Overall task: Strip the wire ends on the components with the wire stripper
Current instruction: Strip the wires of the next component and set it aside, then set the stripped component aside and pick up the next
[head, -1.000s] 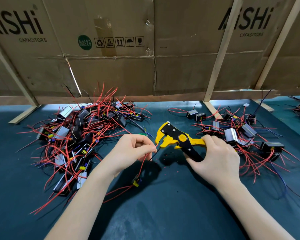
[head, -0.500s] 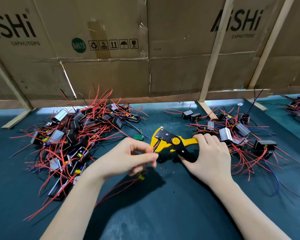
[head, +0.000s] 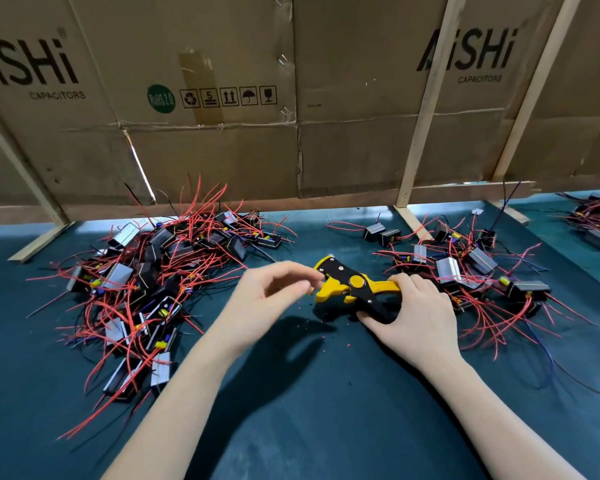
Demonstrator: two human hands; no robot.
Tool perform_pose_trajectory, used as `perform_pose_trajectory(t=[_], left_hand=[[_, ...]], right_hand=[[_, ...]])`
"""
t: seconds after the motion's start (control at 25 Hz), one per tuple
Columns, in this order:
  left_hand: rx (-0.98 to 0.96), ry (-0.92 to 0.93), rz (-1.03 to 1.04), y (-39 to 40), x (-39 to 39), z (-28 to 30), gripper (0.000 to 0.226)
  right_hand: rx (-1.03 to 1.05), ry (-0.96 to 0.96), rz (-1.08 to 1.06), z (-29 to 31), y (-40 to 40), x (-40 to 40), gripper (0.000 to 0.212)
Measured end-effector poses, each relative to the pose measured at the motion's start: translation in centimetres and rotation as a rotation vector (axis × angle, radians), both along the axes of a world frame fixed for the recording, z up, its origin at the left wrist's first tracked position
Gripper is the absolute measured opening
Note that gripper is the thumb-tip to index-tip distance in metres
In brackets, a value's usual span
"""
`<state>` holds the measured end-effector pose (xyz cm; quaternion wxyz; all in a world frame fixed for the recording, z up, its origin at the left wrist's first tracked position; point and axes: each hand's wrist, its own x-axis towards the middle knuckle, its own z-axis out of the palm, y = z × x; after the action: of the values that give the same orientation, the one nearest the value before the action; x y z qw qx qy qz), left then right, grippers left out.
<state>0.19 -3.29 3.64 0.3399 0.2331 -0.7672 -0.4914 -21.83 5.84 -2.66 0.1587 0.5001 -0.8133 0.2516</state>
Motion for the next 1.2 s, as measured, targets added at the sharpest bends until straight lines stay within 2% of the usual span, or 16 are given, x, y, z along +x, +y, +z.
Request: perform_pose_trajectory(t=[0.12, 0.2, 0.28, 0.36, 0.48, 0.6, 0.8, 0.92, 1.0, 1.08, 1.2], left_hand=[[-0.004, 0.062, 0.367, -2.2, 1.3, 0.0, 0.026], [-0.088, 0.016, 0.641, -3.8, 2.5, -0.4, 0.025], [-0.211, -0.125, 0.847, -5.4, 4.2, -1.2, 0.024], [-0.339, -0.372, 0.921, -6.3, 5.3, -1.9, 0.027], [-0.454, -0.707, 0.844, -6.5, 5.4, -2.6, 0.031], [-0.504, -0.87, 0.837, -6.3, 5.3, -2.9, 0.034], [-0.436, -0.886, 0.869, -6.1, 5.4, -2.9, 0.019], [-0.598, -0.833, 0.853, -5.9, 4.3, -3.0, 0.024], [-0.721, -0.782, 0.648, -5.8, 2.8, -3.7, 0.043], [-0.74, -0.79, 0.438, -5.7, 1.1, -4.7, 0.051], [-0.716, -0.775, 0.403, -6.0, 0.5, -5.6, 0.044]], right_hand=[[-0.015, -0.036, 0.025, 0.1, 0.2, 0.2, 0.063], [-0.015, -0.048, 0.031, 0.2, 0.3, 0.3, 0.064], [-0.033, -0.082, 0.029, 0.5, 0.3, 0.4, 0.061], [-0.069, -0.148, 0.033, 0.9, 0.4, 0.5, 0.055], [-0.168, -0.356, 0.095, 1.3, 0.7, 0.9, 0.044], [-0.252, -0.616, 0.214, 1.1, 0.7, 1.2, 0.046], [-0.326, -0.81, 0.3, 0.9, 0.6, 1.0, 0.049], [-0.371, -0.931, 0.285, 1.1, 0.5, 1.0, 0.049], [-0.387, -0.966, 0.265, 1.3, 0.4, 1.1, 0.045], [-0.398, -0.969, 0.258, 1.3, 0.4, 1.2, 0.039], [-0.404, -0.965, 0.261, 1.3, 0.6, 1.1, 0.031]])
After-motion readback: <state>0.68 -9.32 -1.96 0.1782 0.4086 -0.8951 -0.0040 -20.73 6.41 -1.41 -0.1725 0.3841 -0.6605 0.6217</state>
